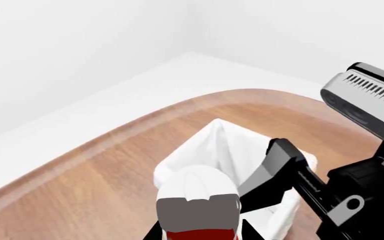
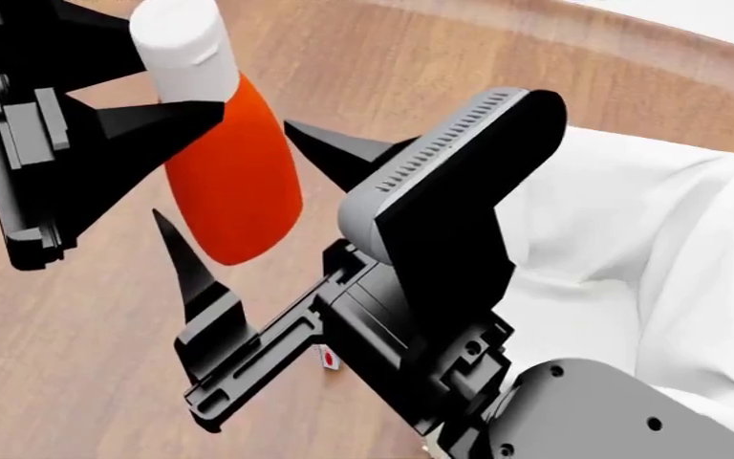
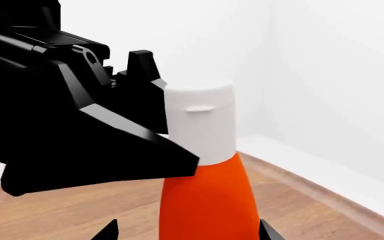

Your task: Pick up the ketchup, and put it in the basket.

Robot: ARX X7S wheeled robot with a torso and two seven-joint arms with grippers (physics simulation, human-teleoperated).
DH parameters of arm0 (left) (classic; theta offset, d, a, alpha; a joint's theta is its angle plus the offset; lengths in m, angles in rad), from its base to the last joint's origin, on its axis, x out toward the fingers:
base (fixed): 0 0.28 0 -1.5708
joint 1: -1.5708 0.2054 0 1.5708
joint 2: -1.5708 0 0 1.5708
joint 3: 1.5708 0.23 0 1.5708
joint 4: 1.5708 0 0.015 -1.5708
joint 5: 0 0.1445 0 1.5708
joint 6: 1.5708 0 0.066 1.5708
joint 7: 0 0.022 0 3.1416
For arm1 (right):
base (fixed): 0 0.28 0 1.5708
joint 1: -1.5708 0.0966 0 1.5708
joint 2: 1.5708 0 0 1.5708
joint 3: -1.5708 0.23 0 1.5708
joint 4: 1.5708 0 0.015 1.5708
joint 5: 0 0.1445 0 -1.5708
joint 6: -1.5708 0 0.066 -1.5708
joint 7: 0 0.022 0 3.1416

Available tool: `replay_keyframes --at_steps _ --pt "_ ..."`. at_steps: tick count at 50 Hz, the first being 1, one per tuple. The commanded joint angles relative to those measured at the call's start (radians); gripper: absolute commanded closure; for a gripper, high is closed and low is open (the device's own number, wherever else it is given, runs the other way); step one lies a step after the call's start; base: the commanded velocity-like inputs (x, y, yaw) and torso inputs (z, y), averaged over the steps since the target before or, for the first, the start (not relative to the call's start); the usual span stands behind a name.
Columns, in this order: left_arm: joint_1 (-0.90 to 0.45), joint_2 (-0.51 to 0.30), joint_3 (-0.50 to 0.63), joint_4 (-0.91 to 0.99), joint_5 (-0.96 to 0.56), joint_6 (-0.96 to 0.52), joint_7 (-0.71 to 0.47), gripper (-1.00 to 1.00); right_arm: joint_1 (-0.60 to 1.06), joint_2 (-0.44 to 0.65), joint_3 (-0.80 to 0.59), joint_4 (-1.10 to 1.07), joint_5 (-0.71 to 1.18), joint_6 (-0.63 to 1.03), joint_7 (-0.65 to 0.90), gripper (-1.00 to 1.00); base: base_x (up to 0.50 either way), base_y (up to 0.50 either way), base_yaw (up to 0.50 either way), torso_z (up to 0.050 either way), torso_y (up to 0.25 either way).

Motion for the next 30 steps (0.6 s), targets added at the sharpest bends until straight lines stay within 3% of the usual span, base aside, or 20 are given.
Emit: replay_keyframes --at_steps 1,30 --pt "-0.004 -0.002 -0.013 0.018 -0.029 -0.002 -0.01 1.0 0.003 -0.017 -0.007 0.025 -0.01 -0.003 -0.009 -1.0 0.0 0.0 0.0 0.0 0.0" --pt "-0.009 -0.006 -0.017 0.035 -0.044 0.0 -0.015 1.0 0.016 -0.062 -0.023 0.103 -0.042 -0.013 -0.031 -1.0 0.0 0.0 0.0 0.0 0.0"
